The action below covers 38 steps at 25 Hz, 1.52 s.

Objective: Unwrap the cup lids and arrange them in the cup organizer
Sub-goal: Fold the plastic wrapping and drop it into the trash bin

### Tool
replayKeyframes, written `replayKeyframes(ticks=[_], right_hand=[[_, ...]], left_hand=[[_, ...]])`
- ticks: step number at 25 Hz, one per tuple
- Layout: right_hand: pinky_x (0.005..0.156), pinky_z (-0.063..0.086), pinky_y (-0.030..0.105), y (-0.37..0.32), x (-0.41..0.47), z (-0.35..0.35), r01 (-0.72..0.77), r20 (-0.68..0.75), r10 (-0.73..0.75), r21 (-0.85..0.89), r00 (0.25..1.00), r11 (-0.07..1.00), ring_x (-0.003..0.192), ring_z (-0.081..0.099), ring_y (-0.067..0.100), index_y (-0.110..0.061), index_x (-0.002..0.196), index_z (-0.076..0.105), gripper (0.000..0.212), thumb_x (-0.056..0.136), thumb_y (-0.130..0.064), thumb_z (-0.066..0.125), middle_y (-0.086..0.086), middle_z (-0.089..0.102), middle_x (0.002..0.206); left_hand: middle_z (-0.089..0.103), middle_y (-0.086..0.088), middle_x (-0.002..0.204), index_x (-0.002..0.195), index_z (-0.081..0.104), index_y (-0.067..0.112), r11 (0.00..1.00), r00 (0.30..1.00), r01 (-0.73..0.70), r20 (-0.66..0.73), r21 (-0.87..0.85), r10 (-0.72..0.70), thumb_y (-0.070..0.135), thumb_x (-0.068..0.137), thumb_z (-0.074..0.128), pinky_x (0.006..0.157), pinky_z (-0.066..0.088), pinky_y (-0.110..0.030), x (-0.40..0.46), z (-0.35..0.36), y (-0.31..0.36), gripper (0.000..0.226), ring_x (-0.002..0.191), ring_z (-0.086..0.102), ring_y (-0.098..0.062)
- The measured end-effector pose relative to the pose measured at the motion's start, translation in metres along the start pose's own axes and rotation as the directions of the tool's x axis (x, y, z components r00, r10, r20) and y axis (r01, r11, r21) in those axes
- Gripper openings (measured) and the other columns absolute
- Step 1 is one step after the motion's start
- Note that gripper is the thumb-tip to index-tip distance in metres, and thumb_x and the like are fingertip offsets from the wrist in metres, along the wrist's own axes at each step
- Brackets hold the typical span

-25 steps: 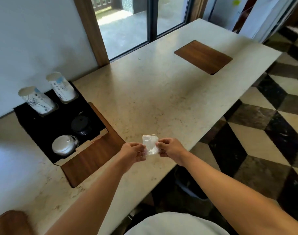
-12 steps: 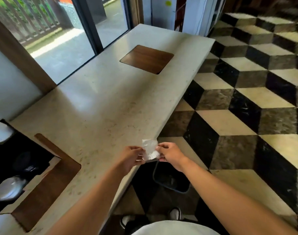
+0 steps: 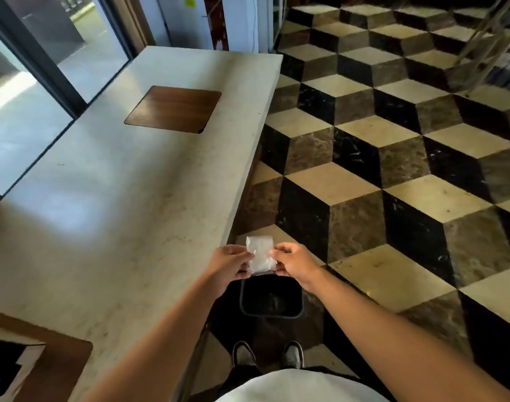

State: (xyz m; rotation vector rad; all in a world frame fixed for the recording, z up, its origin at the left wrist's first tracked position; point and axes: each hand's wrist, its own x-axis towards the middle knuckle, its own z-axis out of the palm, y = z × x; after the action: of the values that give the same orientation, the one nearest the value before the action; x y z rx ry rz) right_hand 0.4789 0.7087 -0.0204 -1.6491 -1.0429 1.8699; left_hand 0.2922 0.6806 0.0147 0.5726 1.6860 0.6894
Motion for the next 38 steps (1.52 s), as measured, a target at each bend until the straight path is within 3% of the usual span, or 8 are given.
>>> replayKeyframes(ticks=[4, 13, 18, 21, 24, 30, 34, 38], right_hand=[[0.061, 0.056, 0.023, 0.006, -0.003, -0.012, -0.024, -0.092, 0.024, 0.0, 0.995, 1.0, 0.081, 0.072, 0.013, -0.016, 0.112, 0.07, 0.014, 0.1, -0.022, 0.067, 0.004, 0.076, 0.099], [0.061, 0.053, 0.025, 0.035, 0.007, -0.01, -0.135, -0.222, 0.135, 0.014, 0.966, 0.991, 0.082, 0.067, 0.013, -0.018, 0.105, 0.069, 0.007, 0.1, -0.02, 0.064, 0.001, 0.071, 0.093], [0.062, 0.055, 0.026, 0.073, 0.034, 0.002, -0.195, -0.271, 0.191, 0.012, 0.944, 0.981, 0.075, 0.066, 0.011, -0.018, 0.102, 0.07, 0.007, 0.1, -0.019, 0.063, 0.002, 0.071, 0.089], [0.072, 0.06, 0.038, 0.112, 0.066, 0.001, -0.241, -0.279, 0.224, -0.029, 0.934, 0.97, 0.084, 0.073, 0.022, -0.014, 0.116, 0.073, 0.021, 0.097, -0.014, 0.064, 0.007, 0.076, 0.097], [0.089, 0.062, 0.047, 0.152, 0.107, -0.006, -0.265, -0.314, 0.232, -0.067, 0.921, 0.962, 0.098, 0.074, 0.027, -0.016, 0.118, 0.074, 0.026, 0.092, -0.014, 0.069, 0.008, 0.078, 0.107], [0.086, 0.06, 0.056, 0.247, 0.187, -0.015, -0.336, -0.402, 0.293, -0.041, 0.867, 0.941, 0.096, 0.074, 0.036, -0.022, 0.095, 0.073, 0.013, 0.084, -0.017, 0.079, 0.014, 0.078, 0.099], [0.084, 0.063, 0.049, 0.297, 0.219, -0.015, -0.344, -0.396, 0.271, -0.124, 0.877, 0.931, 0.088, 0.075, 0.025, -0.025, 0.084, 0.077, 0.002, 0.083, -0.025, 0.075, 0.0, 0.079, 0.086], [0.08, 0.064, 0.042, 0.339, 0.26, -0.007, -0.356, -0.367, 0.28, -0.159, 0.887, 0.921, 0.082, 0.075, 0.02, -0.032, 0.064, 0.072, 0.02, 0.083, -0.026, 0.074, -0.008, 0.076, 0.076]], left_hand=[[0.075, -0.021, 0.093, 0.094, 0.07, 0.005, 0.997, 1.0, 0.0, 0.031, 0.075, -0.002, 0.008, 0.082, 0.081, 0.06, 0.06, -0.029, 0.009, 0.016, 0.003, 0.016, 0.081, 0.075, -0.028], [0.074, -0.011, 0.079, 0.082, 0.071, 0.007, 0.961, 1.0, 0.008, 0.014, 0.275, -0.012, 0.005, 0.085, 0.075, 0.05, 0.056, -0.021, 0.04, 0.038, -0.014, 0.005, 0.062, 0.073, -0.013], [0.076, -0.014, 0.081, 0.081, 0.073, 0.008, 0.93, 0.998, 0.058, -0.038, 0.364, -0.048, 0.007, 0.085, 0.072, 0.068, 0.065, -0.04, 0.077, 0.047, -0.055, 0.004, 0.073, 0.075, -0.023], [0.075, -0.015, 0.081, 0.069, 0.07, 0.016, 0.901, 0.995, 0.093, -0.071, 0.423, -0.07, 0.009, 0.086, 0.071, 0.078, 0.063, -0.048, 0.114, 0.059, -0.089, 0.018, 0.079, 0.074, -0.029], [0.075, -0.018, 0.087, 0.076, 0.072, 0.012, 0.883, 0.993, 0.107, -0.09, 0.458, -0.074, 0.009, 0.087, 0.068, 0.08, 0.063, -0.049, 0.159, 0.077, -0.117, 0.012, 0.083, 0.074, -0.032], [0.075, -0.015, 0.077, 0.058, 0.065, 0.018, 0.869, 0.982, 0.179, -0.135, 0.461, -0.131, 0.005, 0.083, 0.067, 0.078, 0.063, -0.05, 0.242, 0.106, -0.209, 0.028, 0.08, 0.074, -0.033], [0.071, -0.008, 0.057, 0.046, 0.07, 0.027, 0.843, 0.983, 0.173, -0.14, 0.51, -0.117, 0.003, 0.079, 0.067, 0.067, 0.063, -0.05, 0.279, 0.11, -0.26, 0.041, 0.065, 0.073, -0.031], [0.076, -0.014, 0.077, 0.06, 0.067, 0.019, 0.841, 0.963, 0.251, -0.208, 0.48, -0.169, 0.009, 0.08, 0.067, 0.075, 0.063, -0.05, 0.316, 0.111, -0.303, 0.023, 0.079, 0.074, -0.033]])
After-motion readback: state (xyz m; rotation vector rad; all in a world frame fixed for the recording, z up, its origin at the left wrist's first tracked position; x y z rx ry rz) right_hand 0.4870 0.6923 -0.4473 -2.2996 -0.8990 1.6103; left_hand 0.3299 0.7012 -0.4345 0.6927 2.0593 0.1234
